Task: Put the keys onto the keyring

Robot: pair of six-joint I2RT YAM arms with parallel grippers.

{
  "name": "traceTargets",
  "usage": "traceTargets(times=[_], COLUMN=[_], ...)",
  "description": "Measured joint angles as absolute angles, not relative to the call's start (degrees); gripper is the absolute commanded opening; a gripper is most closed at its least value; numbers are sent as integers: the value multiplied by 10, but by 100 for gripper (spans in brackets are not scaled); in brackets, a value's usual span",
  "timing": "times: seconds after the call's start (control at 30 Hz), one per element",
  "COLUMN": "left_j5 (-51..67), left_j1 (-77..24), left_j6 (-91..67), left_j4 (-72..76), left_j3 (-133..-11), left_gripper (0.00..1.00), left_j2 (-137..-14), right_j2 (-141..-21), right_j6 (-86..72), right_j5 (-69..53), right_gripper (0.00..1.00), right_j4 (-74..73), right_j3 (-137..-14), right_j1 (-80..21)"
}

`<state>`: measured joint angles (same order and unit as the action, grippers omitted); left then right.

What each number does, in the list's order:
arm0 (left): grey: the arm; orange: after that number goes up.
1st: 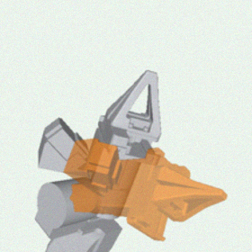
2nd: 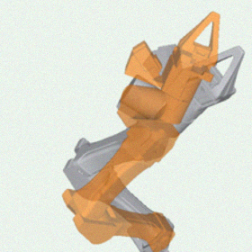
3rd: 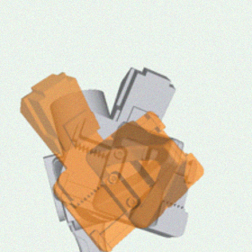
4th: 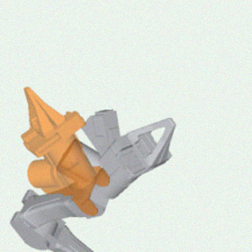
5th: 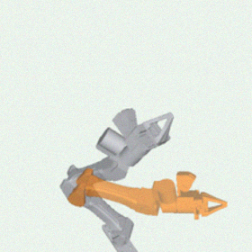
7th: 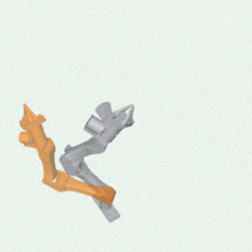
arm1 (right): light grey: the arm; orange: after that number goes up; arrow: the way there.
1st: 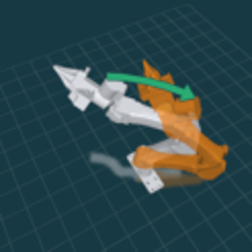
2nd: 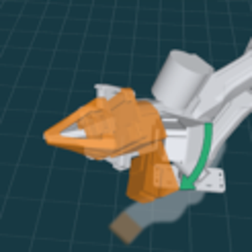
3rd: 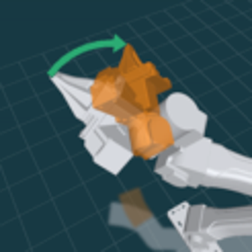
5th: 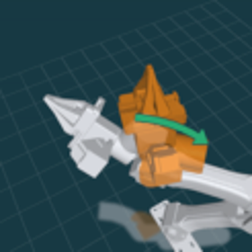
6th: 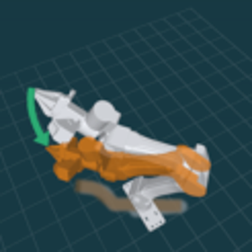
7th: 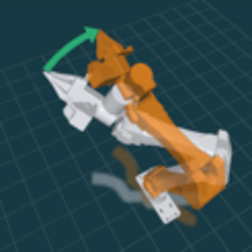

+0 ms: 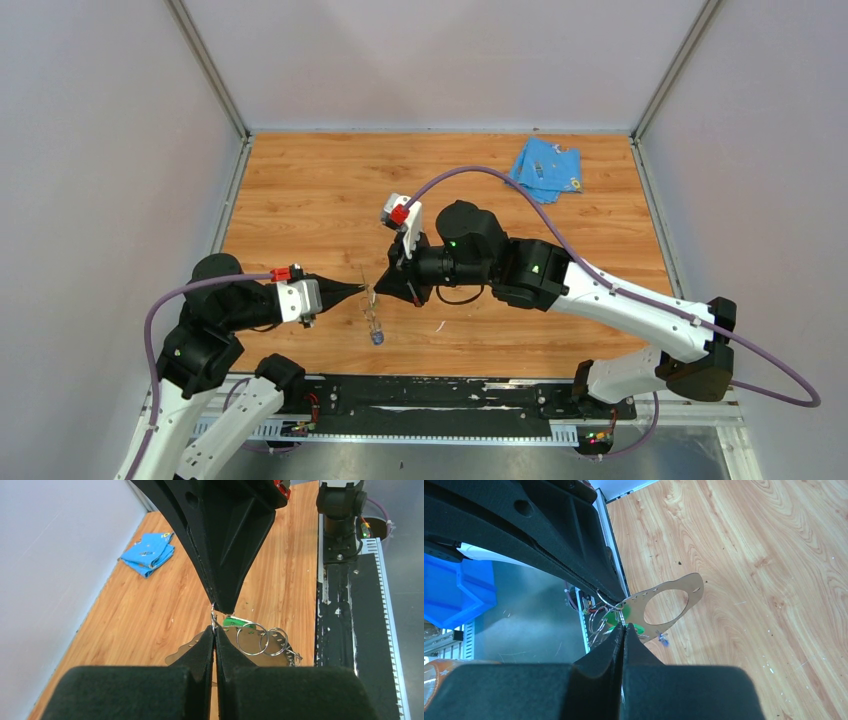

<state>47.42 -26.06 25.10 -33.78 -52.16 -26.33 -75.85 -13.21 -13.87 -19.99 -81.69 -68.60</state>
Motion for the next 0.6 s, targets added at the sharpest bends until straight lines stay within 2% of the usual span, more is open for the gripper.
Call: traceTargets(times=[0.43,0.6], left_j5=[489,497], left_j1=[-261,-261], left_j6=[240,207], left_j4=[-333,-309], left_j3=[-522,-522], left_gripper=[0,0], left_j2=[-263,-263], right_j2=[-752,-752], right_j6=[-169,-176], right_j5=[-171,-185], right_gripper=[0,17], right_j4=[-180,-176], right_j3=[-793,-790], right_j1=[-669,-662])
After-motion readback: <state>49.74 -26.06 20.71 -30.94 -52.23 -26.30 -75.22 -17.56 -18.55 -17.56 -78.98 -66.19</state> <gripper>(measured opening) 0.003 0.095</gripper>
